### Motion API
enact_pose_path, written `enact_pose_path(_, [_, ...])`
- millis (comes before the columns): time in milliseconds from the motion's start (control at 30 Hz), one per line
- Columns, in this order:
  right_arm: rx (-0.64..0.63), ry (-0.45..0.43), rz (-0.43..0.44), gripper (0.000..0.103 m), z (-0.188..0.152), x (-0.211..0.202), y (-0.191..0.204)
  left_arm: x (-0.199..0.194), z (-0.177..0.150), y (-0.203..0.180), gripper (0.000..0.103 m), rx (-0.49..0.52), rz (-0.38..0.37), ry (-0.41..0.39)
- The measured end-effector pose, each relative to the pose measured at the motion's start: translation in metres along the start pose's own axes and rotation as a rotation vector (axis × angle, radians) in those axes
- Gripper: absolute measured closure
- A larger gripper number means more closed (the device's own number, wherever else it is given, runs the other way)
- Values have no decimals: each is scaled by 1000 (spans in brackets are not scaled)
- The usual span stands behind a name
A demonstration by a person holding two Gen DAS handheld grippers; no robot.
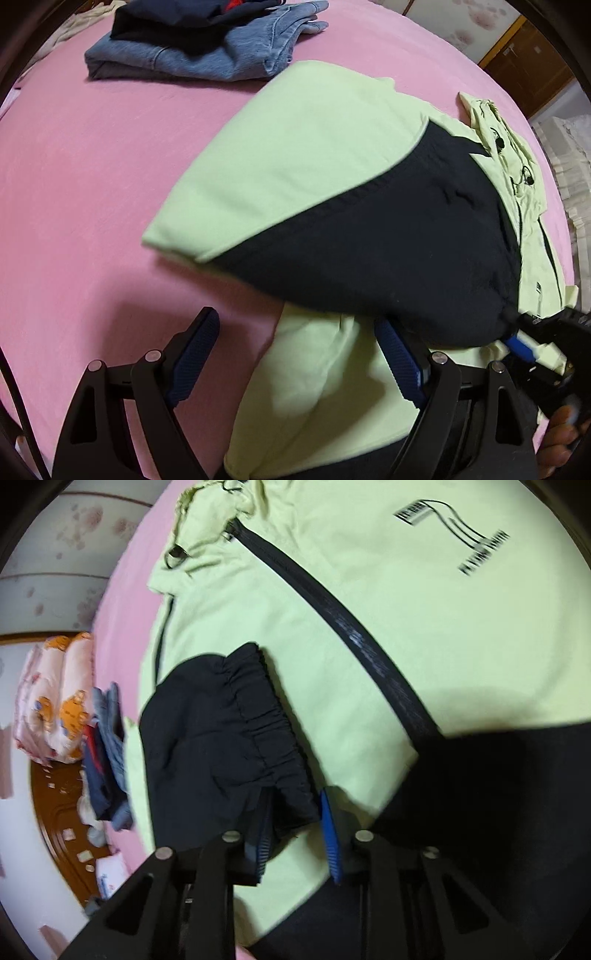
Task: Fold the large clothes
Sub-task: 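Carry the black cuff with the left gripper across the jacket body and release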
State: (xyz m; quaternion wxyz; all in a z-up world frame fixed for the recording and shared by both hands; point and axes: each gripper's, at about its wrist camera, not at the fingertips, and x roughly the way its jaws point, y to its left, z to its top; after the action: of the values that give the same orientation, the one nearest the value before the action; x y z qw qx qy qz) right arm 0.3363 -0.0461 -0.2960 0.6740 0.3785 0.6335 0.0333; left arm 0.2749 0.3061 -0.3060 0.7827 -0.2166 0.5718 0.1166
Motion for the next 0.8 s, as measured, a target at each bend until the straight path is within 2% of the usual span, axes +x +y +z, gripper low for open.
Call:
enact_pose_path(67, [-14,-45,42,95,9,-9,6,4,2,1,19,0,5,-12])
enact_pose_path(167, [-73,-131,101,96,23,-33,21,4,5,1,23,-11,13,-39])
enact_pose_path(233, [-132,-195,116,96,33,-53,32,4,8,2,25,-15,15,-51])
enact_pose_path(333, [-203,-252,126,96,47,-78,42,5,8,-2,33,-22,15,-58])
enact_pose_path(433, [-209,-307,125,96,64,-104,40,2,7,-9,48,-20,8,-72])
enact_pose_path(500, [-207,-343,128,96,72,-119,36,-3,6,-14,66,-20,4,-87])
enact_pose_path(567, [-209,-395,101,96,77,-139,27,-6,5,-18,73,-32,0,-92])
enact_pose_path(667, [-213,-460,33,96,80,-166,1,-8,6,-23,77,-36,23,-96])
enact_pose_path(800, [-148,-466,-32,96,82,-177,-43,-6,3,-28,79,-50,23,-79])
